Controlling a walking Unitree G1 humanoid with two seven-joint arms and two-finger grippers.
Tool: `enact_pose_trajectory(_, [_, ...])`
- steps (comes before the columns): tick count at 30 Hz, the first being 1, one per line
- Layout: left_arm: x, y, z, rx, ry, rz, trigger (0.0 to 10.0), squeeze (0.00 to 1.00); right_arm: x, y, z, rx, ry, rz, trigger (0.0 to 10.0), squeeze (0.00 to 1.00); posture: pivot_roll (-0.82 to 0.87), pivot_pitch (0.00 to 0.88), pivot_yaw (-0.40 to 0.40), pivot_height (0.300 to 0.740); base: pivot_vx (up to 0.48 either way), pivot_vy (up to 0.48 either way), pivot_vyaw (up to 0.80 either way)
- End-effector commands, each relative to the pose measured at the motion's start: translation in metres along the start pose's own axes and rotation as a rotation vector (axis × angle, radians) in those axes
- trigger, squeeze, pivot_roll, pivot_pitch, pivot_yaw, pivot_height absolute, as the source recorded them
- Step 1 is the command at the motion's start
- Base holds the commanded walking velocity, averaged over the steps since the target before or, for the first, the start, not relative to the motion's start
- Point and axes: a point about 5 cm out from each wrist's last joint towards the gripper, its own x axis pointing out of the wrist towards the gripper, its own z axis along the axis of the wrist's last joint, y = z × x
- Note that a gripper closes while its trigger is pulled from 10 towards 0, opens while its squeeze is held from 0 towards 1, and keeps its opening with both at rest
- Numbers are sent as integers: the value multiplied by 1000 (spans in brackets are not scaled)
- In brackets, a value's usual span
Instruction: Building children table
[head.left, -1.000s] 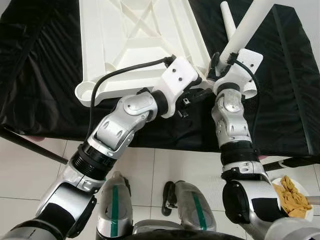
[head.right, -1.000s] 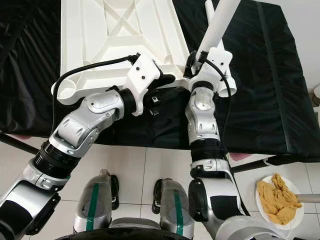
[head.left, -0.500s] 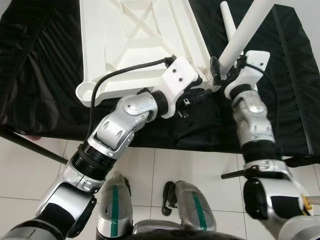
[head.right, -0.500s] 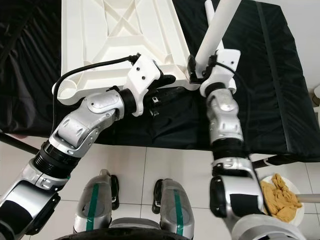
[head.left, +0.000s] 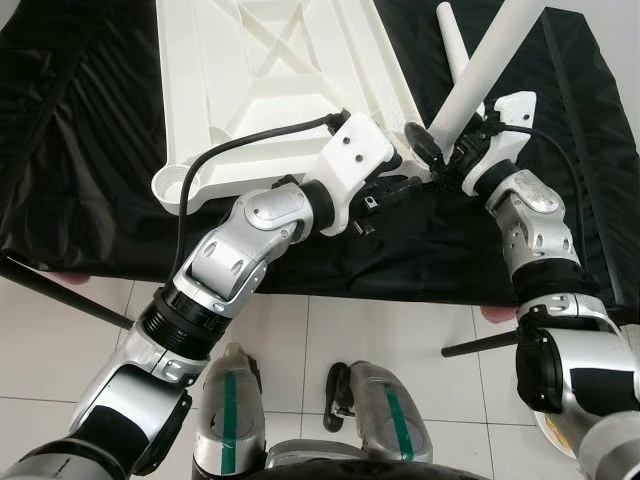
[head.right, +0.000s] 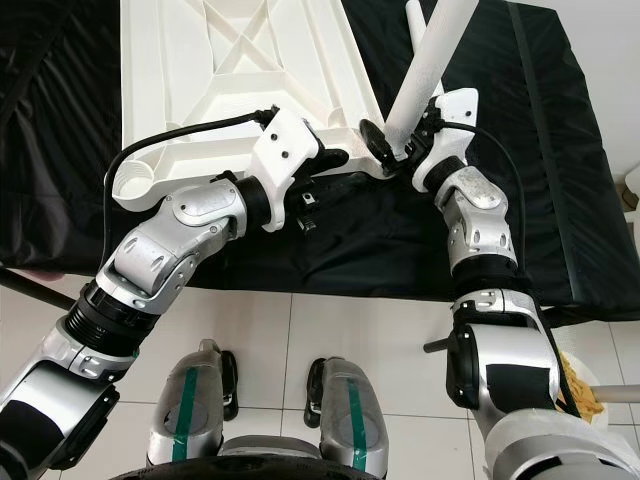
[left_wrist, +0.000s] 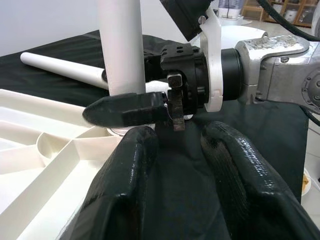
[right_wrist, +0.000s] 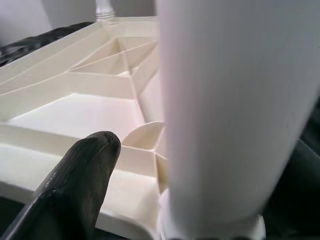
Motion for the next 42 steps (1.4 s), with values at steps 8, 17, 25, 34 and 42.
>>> enact_pose_trajectory(8, [0, -2, 5, 14, -3, -63, 10000, 0, 2, -3, -6, 16, 25, 48, 6902, 0, 47, 16, -45, 740, 0, 0, 0])
enact_pose_trajectory(17, [0, -2, 5, 15, -4, -64, 10000, 0, -5, -12, -11, 31, 40, 49, 0, 0, 41, 17, -41, 740, 0, 0, 0])
enact_pose_trajectory(25, [1, -2, 6, 15, -4, -70, 10000, 0, -13, -18, -13, 42, 32, 33, 0, 0, 36, 17, -39, 740, 0, 0, 0])
enact_pose_trajectory(34, [1, -3, 6, 14, -5, -74, 10000, 0, -18, -31, -14, 15, 43, -138, 0, 0, 33, 19, -39, 740, 0, 0, 0])
enact_pose_trajectory(42, [-1, -4, 5, 8, -3, -69, 10000, 0, -15, -26, -16, 24, 3, -301, 10000, 0, 43, 27, -52, 740, 0, 0, 0])
